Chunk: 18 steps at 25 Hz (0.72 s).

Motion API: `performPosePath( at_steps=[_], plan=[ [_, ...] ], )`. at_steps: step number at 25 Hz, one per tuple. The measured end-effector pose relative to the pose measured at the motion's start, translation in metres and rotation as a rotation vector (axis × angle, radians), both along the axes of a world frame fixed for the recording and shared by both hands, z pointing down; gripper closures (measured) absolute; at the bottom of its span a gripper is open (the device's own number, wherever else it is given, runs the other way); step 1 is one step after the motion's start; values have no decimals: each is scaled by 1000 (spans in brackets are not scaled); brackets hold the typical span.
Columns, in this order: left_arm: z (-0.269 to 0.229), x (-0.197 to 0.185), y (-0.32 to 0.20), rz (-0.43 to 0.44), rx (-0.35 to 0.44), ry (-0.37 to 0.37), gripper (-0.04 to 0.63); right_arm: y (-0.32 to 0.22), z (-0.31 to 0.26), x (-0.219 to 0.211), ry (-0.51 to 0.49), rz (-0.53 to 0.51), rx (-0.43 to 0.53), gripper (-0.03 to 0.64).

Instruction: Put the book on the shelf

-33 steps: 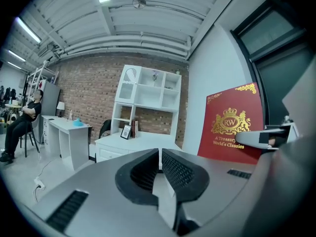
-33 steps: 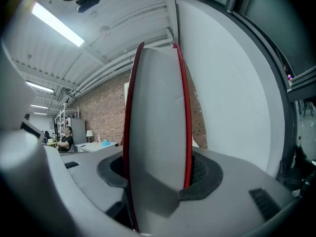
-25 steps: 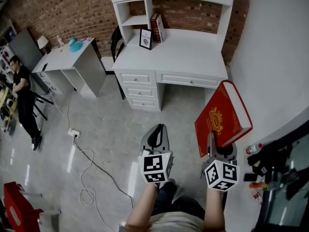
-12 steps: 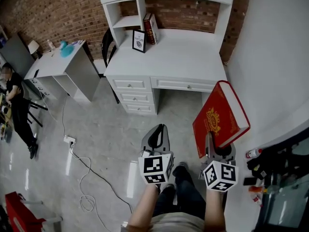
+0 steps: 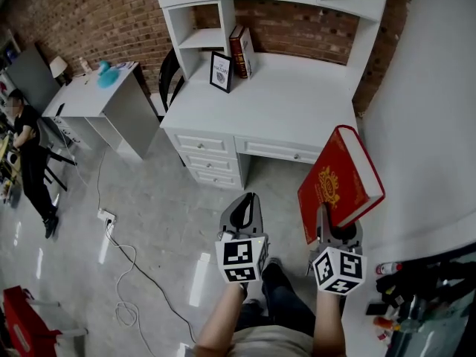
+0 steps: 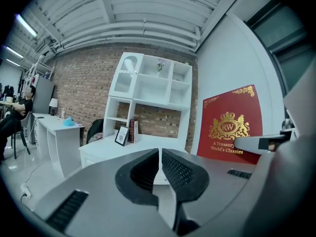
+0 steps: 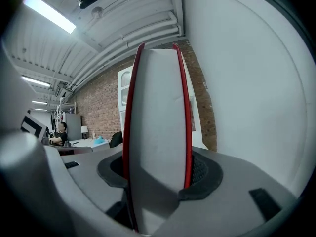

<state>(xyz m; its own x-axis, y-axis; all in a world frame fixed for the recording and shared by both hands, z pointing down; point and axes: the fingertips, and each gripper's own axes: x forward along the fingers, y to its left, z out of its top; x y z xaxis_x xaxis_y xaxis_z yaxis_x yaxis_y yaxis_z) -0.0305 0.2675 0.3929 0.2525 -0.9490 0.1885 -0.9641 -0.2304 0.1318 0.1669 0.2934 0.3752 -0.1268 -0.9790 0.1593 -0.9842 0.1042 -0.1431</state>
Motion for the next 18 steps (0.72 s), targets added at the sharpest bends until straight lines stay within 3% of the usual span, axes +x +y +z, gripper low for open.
performPosePath(
  at_steps=[9,18],
  plan=[
    [-7,42,-95,-22,8,3,563,-100,-13,41,4,-31,27,371],
    [10,70,-142,-5,-38,5,563,-152,-1,60,4,-34,4,371]
  ],
)
